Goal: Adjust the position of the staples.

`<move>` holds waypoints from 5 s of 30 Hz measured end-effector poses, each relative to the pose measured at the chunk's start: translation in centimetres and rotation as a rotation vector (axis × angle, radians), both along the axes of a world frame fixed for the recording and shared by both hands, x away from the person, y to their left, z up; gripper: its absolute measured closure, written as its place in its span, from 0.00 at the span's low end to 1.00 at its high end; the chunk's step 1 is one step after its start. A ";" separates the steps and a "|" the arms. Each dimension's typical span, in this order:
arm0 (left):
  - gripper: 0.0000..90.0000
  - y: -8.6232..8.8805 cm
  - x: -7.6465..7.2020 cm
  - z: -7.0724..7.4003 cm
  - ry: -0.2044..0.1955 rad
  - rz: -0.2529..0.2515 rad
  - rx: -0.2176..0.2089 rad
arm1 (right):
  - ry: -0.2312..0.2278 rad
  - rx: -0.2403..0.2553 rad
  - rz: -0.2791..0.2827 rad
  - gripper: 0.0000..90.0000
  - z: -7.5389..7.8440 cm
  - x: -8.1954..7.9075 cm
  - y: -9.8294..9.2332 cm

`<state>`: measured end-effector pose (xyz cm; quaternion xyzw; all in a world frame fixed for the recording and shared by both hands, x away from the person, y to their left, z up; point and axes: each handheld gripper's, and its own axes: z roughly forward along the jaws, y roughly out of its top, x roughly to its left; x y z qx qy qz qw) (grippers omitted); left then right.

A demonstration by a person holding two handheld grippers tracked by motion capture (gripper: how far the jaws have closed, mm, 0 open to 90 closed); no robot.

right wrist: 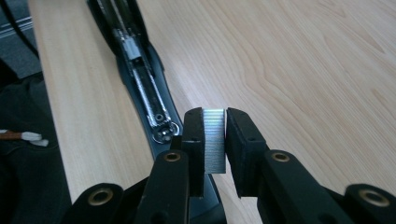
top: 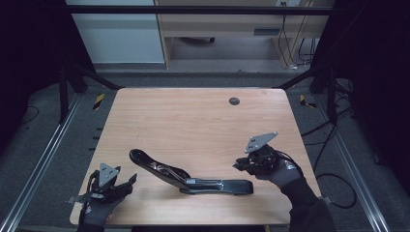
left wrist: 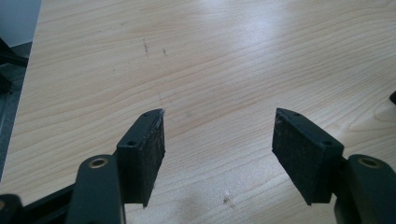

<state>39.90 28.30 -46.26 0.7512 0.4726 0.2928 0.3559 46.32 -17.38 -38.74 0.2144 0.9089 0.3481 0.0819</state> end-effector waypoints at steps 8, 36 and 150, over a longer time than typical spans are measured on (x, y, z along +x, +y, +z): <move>0.38 0.0 0.0 0.0 0.000 -0.002 0.002 | 0.003 0.002 0.059 0.87 0.4 0.2 1.8; 0.38 -0.1 0.1 -0.1 0.006 -0.010 0.008 | 0.014 -0.038 0.244 0.87 0.1 1.2 6.4; 0.38 -0.2 0.1 -0.1 0.011 -0.014 0.006 | 0.039 -0.121 0.247 0.80 -4.0 1.4 8.3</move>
